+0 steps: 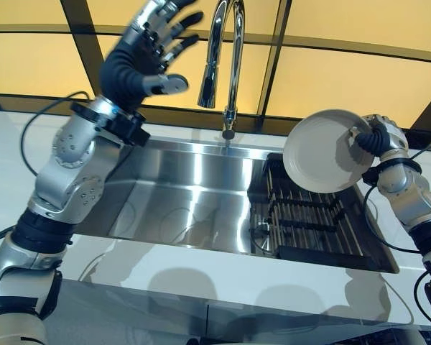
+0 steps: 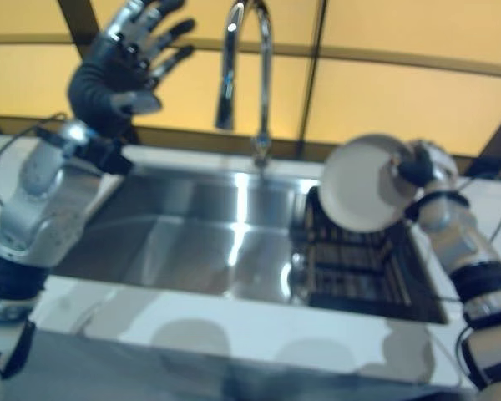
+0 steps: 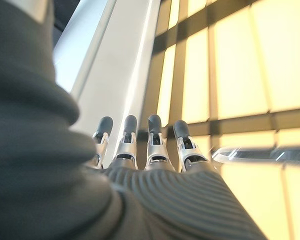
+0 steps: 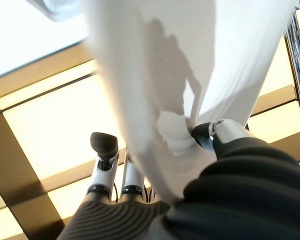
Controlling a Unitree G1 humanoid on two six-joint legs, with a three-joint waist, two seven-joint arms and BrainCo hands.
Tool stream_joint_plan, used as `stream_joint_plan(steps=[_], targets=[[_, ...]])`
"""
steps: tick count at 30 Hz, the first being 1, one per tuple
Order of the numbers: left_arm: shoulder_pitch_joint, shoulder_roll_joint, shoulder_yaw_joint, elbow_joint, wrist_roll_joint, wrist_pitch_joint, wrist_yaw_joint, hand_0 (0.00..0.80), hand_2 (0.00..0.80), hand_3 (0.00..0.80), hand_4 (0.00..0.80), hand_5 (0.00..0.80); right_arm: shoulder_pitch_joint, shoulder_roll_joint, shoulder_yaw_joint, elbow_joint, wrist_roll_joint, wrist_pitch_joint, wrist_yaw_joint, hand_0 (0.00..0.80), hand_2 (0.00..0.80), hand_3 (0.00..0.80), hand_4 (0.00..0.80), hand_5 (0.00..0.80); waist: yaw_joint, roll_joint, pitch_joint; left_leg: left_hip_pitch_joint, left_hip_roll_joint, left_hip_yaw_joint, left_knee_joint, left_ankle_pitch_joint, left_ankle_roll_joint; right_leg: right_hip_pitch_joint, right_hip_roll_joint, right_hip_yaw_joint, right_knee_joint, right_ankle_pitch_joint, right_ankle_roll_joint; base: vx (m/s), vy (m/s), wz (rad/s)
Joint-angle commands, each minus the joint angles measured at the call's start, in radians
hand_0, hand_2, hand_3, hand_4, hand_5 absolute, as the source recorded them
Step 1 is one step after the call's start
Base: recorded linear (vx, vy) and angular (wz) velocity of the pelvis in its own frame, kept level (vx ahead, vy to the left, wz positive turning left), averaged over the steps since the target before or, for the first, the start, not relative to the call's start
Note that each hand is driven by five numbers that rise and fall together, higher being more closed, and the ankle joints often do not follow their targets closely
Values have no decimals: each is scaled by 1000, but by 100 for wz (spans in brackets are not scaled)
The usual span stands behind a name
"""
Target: Take plates into dishwasher
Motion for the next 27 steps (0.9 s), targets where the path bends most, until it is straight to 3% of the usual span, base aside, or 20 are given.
stream_joint_plan(steps=[1, 10, 17, 27], targets=[[-117, -35, -53, 97, 5, 20, -57, 0, 0, 0, 0, 0, -194, -31, 21, 5, 40, 9, -15, 800, 800, 800, 800, 800, 5, 32, -33, 63, -9, 52, -3, -117, -32, -12, 69, 11, 6, -19, 5, 0, 0, 0], [-135, -97, -149, 140, 15, 116, -154, 0, 0, 0, 0, 0, -204, 20, 46, -6, 51, 49, -10, 800, 800, 800, 800, 800, -7, 33, -31, 64, -9, 65, -3, -117, -28, -16, 71, 22, 6, -11, 9, 3, 2, -5], [-137, -130, -182, 157, -10, 163, -184, 0, 0, 0, 0, 0, -201, 34, 53, -27, 51, 51, -20, 800, 800, 800, 800, 800, -13, 30, -29, 62, -9, 69, -3, -116, -25, -20, 72, 26, 8, -9, 11, 0, 0, -1], [-98, -134, -185, 171, 32, 249, -172, 0, 0, 0, 0, 0, -164, 1, 30, -158, -61, -55, -53, 800, 800, 800, 800, 800, -26, 27, -23, 61, -8, 81, -3, -116, -20, -24, 73, 33, 12, -8, 15, 0, 0, 0]])
